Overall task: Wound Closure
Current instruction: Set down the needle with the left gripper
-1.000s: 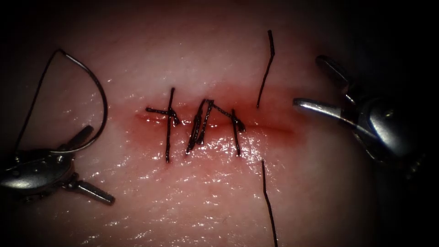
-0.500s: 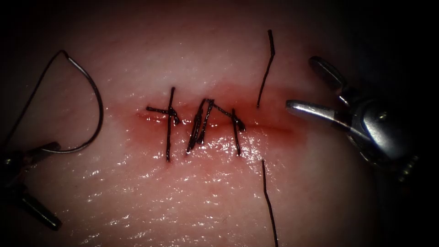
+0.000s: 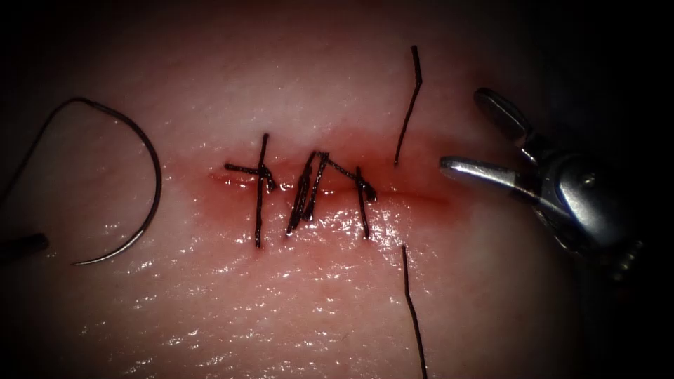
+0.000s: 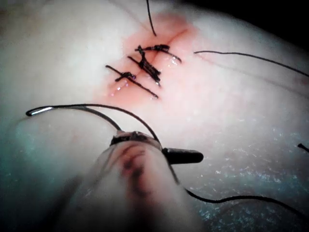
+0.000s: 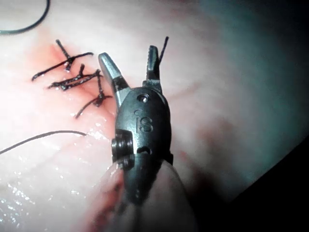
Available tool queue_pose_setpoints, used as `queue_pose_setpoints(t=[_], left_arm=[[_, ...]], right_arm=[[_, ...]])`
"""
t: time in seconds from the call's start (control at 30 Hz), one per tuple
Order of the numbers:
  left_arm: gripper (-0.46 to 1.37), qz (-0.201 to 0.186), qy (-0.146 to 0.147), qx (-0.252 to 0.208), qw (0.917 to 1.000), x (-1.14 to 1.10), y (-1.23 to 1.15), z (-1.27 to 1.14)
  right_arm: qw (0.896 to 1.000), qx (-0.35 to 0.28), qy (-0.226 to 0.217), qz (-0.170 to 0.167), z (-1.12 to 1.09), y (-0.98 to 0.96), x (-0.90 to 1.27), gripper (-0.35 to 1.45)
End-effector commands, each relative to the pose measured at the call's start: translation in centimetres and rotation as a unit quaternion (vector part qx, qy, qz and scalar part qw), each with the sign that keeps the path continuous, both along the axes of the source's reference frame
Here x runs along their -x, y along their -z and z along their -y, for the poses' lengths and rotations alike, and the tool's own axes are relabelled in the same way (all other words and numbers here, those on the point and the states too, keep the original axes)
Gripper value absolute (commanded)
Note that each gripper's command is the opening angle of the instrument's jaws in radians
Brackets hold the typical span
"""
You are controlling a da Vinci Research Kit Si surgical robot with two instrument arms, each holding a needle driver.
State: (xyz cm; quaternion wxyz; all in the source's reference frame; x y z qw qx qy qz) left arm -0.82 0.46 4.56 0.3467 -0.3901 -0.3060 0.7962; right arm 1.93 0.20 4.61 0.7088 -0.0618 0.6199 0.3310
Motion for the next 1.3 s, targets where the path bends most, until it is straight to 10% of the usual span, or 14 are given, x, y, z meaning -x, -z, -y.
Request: queue_pose_setpoints(t=[0.03,0.77,1.3], left_arm=[[1.25,0.011,0.006,0.009,0.9999,0.03,0.00,-0.02],[1.07,0.122,0.081,0.104,0.9837,1.45,-0.07,-0.53],[1.25,0.114,0.046,0.086,0.9887,0.98,-0.33,-0.38]], right_arm=[[1.000,0.000,0.001,0.000,0.00,0.00,0.00,1.00],[1.000,-0.004,0.006,0.002,-0.01,0.02,0.03,1.01],[1.000,-0.004,0.007,0.002,0.01,0.03,0.04,1.02]])
